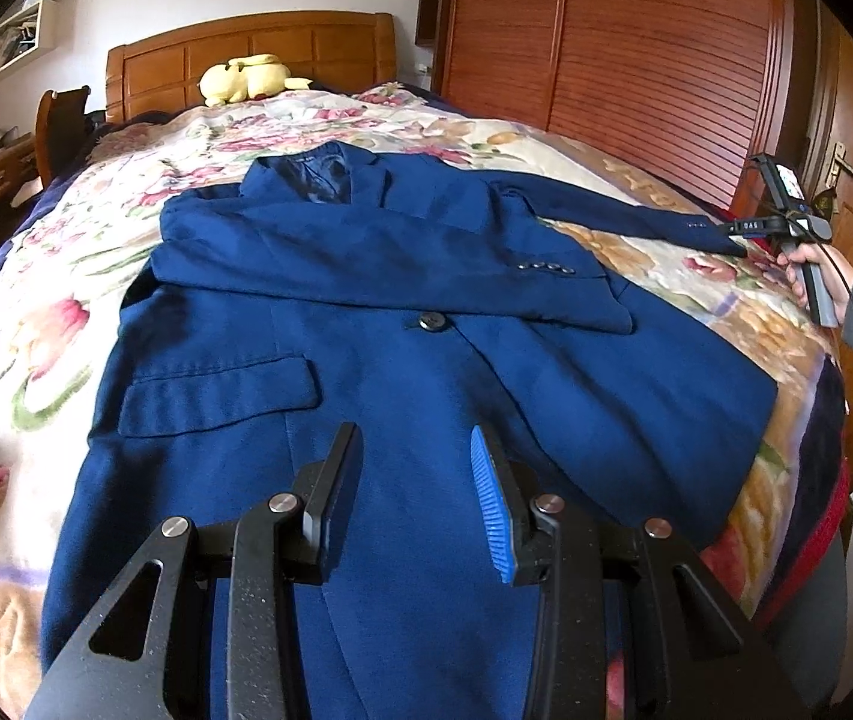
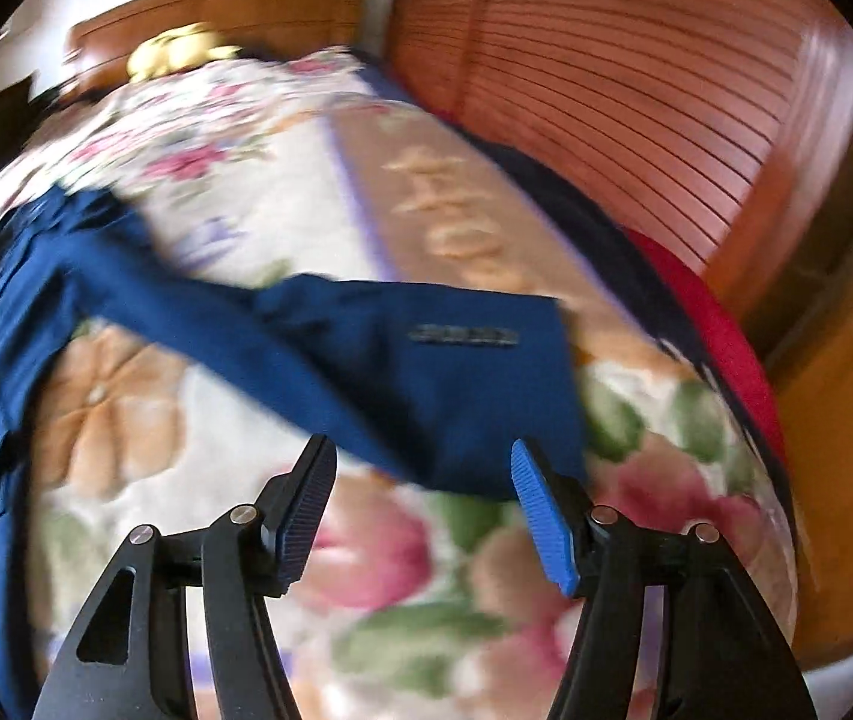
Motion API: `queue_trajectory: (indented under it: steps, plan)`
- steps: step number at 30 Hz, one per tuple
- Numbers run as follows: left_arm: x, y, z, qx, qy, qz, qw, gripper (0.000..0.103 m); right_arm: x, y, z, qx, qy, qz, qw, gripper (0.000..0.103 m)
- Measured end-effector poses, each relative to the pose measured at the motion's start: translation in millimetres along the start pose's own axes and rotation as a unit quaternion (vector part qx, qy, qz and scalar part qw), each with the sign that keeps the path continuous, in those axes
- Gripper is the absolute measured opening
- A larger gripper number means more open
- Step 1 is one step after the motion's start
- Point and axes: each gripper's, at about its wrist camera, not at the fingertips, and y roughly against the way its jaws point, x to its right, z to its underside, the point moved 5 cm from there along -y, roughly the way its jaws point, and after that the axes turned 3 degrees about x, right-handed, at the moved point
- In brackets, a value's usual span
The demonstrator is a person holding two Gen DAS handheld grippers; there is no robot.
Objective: Fold large clothes
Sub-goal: 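Grasp the other sleeve's buttoned cuff with the right tool and lift it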
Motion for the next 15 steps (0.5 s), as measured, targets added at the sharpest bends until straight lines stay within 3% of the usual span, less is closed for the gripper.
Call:
queue_trajectory:
  steps: [7, 15]
  plan:
    - [1.3, -4.6, 2.2, -0.008, 0.001, -0.003, 1.0000, 0.038, 25.9, -30.9, -7.5, -0.019, -0.068, 0.003, 0.998, 0.064]
    - [-2.0, -5.6, 1.1, -0.009, 0.008, -0.002, 0.9999, 0.039, 21.0, -64.5, -6.7, -0.064, -0.059, 0.017, 0.996, 0.064]
